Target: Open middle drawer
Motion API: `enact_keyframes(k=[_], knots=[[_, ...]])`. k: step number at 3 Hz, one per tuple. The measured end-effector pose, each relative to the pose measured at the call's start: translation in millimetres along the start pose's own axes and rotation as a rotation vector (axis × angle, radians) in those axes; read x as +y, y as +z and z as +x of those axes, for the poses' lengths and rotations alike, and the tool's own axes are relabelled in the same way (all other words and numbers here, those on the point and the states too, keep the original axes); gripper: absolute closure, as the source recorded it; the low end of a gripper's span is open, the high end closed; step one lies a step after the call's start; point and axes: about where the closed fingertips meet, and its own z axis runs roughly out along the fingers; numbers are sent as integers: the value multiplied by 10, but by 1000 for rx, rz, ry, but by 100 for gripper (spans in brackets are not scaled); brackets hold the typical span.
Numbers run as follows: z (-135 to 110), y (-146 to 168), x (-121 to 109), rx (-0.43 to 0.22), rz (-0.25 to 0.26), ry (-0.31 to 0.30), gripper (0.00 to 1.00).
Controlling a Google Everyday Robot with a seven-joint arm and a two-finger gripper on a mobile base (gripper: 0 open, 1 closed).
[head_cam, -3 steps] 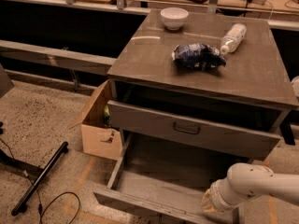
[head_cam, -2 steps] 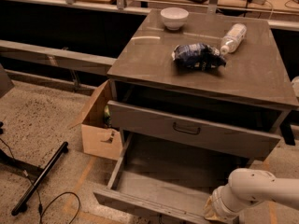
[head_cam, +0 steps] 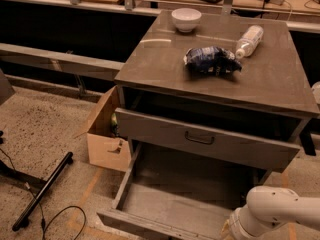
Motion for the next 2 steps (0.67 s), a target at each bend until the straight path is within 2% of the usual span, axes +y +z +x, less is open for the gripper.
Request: enact_keyframes(k=[1,2], knots=[[-4,-32,370,8,-55,27,100],[-8,-74,376,7,-49,30,100]])
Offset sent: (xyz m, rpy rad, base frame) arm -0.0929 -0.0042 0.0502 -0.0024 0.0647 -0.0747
